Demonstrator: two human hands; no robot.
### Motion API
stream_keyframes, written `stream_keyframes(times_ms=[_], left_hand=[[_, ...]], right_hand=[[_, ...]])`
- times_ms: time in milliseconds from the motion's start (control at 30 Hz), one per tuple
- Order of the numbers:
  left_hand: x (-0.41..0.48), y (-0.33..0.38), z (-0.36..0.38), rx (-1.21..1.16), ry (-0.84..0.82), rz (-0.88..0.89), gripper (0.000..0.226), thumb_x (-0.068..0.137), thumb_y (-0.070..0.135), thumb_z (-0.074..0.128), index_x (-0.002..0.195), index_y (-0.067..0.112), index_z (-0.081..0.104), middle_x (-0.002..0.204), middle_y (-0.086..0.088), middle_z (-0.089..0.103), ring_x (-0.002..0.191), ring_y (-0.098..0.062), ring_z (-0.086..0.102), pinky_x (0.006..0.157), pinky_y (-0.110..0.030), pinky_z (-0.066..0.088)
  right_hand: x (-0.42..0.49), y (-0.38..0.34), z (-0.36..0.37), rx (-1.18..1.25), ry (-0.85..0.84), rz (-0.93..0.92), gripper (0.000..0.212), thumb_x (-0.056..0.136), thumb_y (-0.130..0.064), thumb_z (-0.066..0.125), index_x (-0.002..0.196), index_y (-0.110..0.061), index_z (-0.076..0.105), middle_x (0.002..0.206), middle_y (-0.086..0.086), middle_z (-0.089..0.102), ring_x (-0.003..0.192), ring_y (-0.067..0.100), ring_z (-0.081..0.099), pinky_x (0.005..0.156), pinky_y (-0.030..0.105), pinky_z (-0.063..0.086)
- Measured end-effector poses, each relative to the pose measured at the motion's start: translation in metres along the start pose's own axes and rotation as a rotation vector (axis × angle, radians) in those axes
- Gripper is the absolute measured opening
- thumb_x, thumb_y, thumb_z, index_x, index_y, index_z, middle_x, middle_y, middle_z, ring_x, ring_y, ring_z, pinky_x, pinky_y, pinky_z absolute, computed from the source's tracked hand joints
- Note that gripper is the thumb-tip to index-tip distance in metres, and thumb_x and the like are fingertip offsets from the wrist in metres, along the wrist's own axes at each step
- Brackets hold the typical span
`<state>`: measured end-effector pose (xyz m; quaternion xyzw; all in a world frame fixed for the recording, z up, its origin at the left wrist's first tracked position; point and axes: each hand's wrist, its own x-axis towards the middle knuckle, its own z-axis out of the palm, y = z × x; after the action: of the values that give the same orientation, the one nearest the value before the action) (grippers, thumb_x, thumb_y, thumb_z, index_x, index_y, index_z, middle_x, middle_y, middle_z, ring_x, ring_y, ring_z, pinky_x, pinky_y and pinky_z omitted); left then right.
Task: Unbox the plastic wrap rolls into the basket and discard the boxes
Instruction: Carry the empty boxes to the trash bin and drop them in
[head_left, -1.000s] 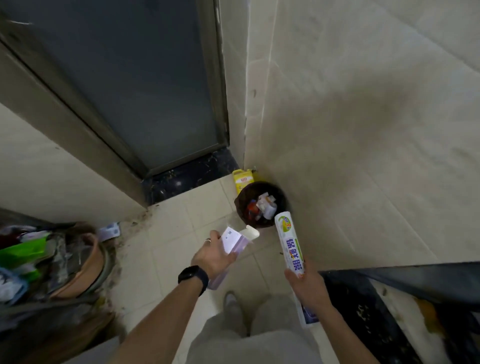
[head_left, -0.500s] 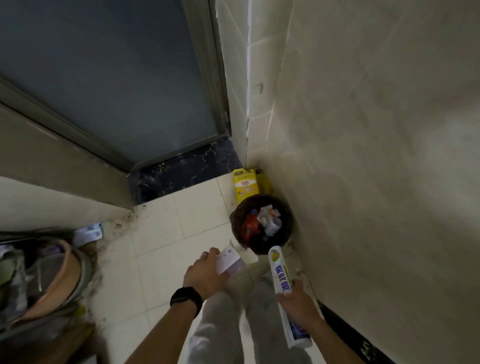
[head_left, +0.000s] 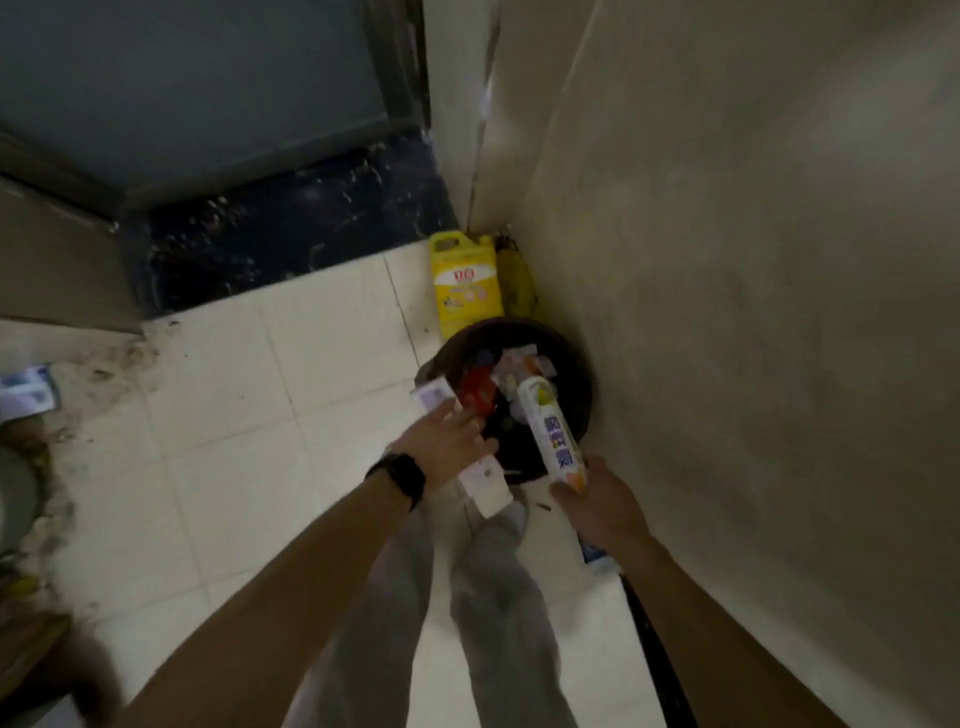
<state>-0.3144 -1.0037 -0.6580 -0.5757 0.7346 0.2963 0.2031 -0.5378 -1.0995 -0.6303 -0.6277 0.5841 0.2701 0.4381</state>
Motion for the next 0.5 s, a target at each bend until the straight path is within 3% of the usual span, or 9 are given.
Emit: stream_keyframes(times_ms=[133,300,367,500], left_hand=[[0.039,-0.01,0.046,0.041,-0.008,0.05,0.053,0.105,0.017,0.038,0.154,0.028,0.022,0.157,-0.016,0.029,0.146,-0.033,0.022,0.119,-0.05,0.013],[0.077,-0.017,0.085,0.08,0.075,0.186,0.053,0.107,0.014,0.027,0.156,0.032,0.016,0.161,-0.014,0.024,0.15,-0.036,0.014,0.121,-0.051,0.012],[0.089,-0.017,0.09,0.062,0.127,0.204,0.053,0.107,0.014,0.026,0.156,0.033,0.018,0.162,-0.014,0.022,0.15,-0.037,0.014,0.121,-0.052,0.013],[0.105,-0.022,0.094,0.017,0.069,0.148,0.057,0.108,0.015,0.029,0.157,0.034,0.007,0.164,-0.014,0.013,0.15,-0.036,0.012,0.12,-0.051,0.017]], right_hand=[[0.045,0.002,0.032,-0.116,0.019,0.019,0.059,0.089,-0.031,0.067,0.135,-0.005,0.042,0.127,0.02,0.05,0.109,0.036,0.057,0.086,0.04,0.051],[0.094,0.0,0.07,-0.231,0.185,-0.117,0.065,0.093,-0.032,0.064,0.145,-0.008,0.034,0.131,0.021,0.048,0.11,0.039,0.055,0.084,0.045,0.053],[0.108,0.002,0.081,-0.214,0.213,-0.111,0.07,0.093,-0.034,0.064,0.148,-0.009,0.031,0.133,0.021,0.046,0.114,0.039,0.053,0.087,0.046,0.051],[0.123,0.008,0.09,-0.132,0.185,-0.11,0.073,0.092,-0.039,0.064,0.15,-0.007,0.032,0.136,0.023,0.048,0.12,0.039,0.05,0.095,0.046,0.048]])
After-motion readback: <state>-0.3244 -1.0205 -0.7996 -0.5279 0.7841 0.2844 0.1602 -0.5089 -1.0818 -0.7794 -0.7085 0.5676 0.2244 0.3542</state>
